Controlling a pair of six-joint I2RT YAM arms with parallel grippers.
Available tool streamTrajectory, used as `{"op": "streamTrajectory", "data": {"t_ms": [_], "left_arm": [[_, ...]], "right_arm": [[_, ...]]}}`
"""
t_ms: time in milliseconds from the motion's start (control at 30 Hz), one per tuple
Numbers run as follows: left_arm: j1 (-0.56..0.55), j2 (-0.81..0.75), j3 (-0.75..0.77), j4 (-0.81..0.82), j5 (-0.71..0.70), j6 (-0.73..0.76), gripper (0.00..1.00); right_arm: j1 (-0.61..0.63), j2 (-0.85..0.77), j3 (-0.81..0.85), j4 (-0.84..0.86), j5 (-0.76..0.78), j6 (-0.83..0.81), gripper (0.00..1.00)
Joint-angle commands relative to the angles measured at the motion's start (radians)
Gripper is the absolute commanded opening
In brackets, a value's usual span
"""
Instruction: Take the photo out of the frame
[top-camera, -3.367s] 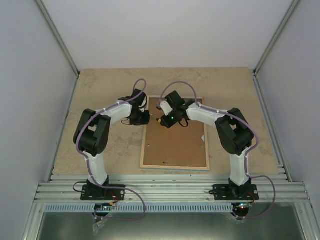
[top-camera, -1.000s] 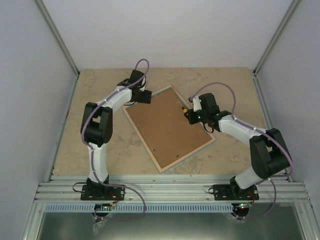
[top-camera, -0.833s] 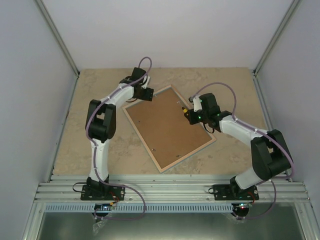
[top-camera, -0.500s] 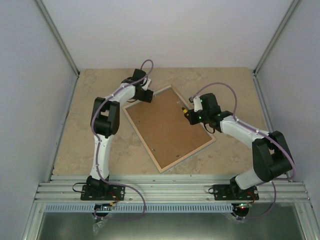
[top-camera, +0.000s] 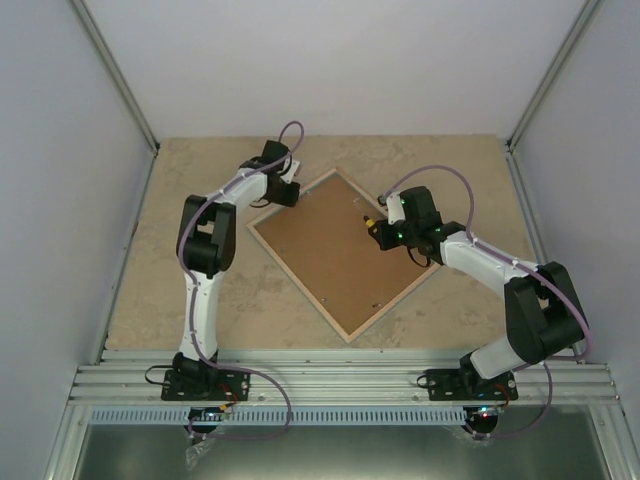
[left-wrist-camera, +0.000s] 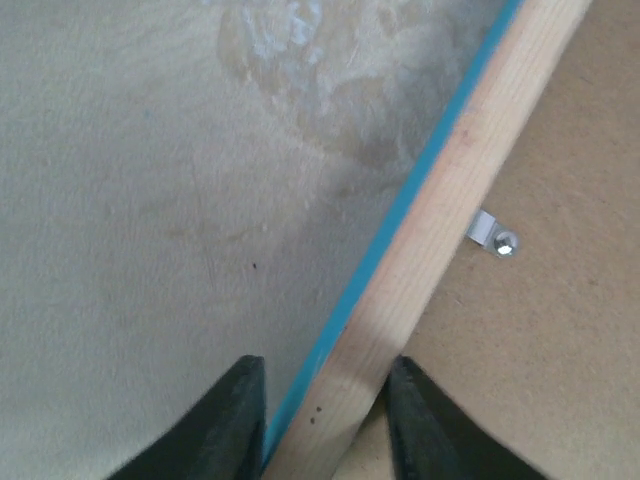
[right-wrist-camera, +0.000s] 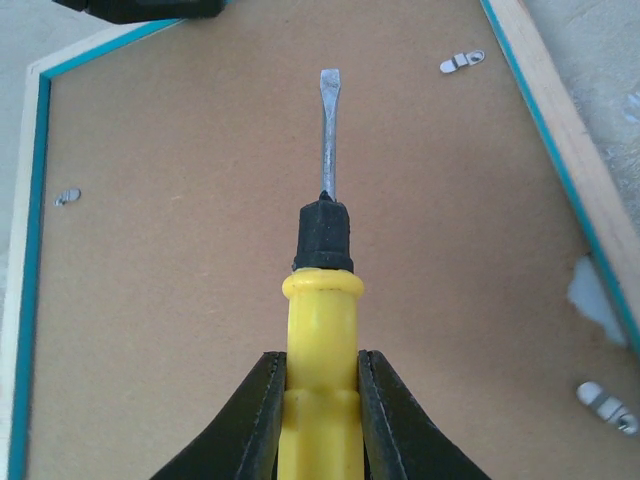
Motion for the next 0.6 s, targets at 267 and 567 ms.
{"op": "streamTrajectory", "data": {"t_ms": [267, 567], "left_arm": [[-0.002, -0.163, -0.228, -0.020, -0.020, -0.169, 0.18], [-0.032, -0.286, -0.396, -0.017, 0.005, -0.285, 0.15]], "right_arm": [[0.005, -0.002, 0.002, 0.023, -0.058, 0.007, 0.00], [0.046, 0.053, 0.044, 0.018, -0.083, 0.003, 0.00]]}}
